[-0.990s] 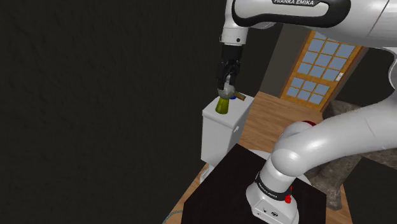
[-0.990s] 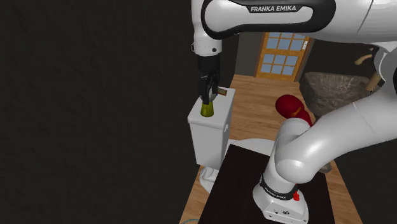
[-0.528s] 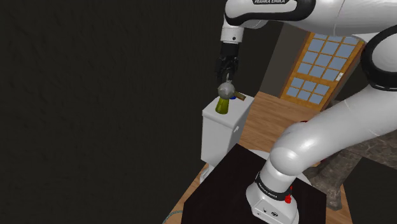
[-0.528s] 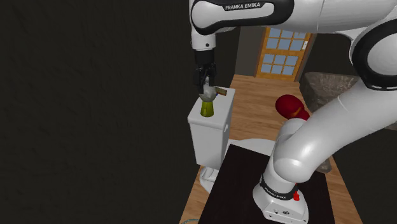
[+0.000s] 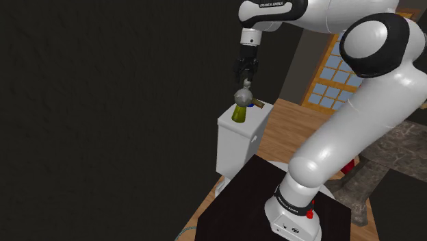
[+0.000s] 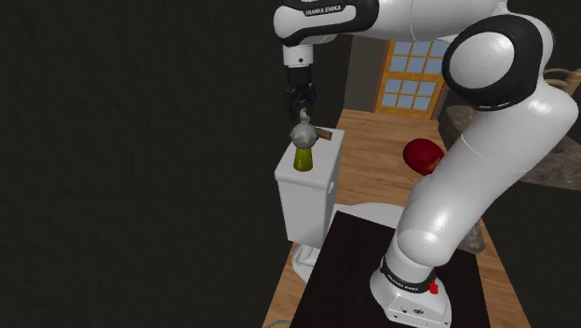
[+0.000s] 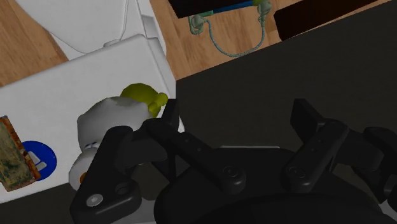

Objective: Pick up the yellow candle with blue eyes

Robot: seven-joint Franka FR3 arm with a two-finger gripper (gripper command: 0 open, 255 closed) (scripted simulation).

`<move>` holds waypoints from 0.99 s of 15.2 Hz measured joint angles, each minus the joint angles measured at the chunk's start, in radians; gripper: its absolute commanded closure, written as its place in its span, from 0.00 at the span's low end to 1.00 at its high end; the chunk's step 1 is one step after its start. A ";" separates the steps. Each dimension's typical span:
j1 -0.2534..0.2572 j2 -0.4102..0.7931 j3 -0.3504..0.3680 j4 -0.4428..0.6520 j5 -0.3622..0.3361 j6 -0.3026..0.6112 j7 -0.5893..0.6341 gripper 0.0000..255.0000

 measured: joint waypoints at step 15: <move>-0.153 0.458 -0.147 0.458 0.138 -0.065 -0.126 0.00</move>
